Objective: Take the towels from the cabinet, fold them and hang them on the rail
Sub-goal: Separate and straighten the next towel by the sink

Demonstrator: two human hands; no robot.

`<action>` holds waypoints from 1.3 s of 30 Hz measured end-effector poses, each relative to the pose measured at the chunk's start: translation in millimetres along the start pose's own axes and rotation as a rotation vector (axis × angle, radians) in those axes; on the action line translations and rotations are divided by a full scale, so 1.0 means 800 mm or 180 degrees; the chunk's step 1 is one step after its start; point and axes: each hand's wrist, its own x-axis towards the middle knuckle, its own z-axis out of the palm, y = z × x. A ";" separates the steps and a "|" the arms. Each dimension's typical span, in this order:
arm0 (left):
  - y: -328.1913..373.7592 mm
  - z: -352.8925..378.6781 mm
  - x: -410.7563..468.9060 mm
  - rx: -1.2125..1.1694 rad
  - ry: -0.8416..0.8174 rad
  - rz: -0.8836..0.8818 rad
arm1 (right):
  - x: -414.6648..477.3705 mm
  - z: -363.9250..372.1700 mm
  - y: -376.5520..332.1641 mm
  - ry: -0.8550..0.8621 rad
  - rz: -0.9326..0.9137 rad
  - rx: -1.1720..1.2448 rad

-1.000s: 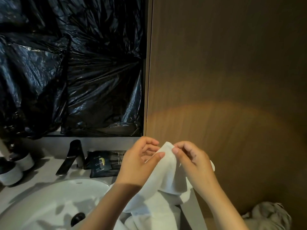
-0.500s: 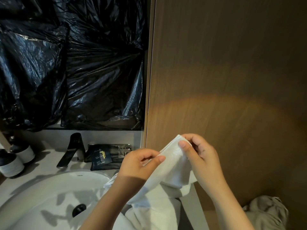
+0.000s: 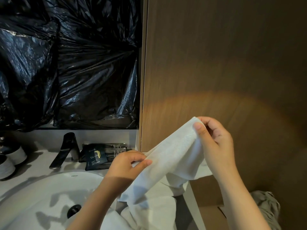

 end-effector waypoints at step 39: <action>-0.061 -0.045 0.047 0.1142 0.0008 -0.0236 | 0.123 -0.049 -0.027 0.0599 -0.0565 -0.0905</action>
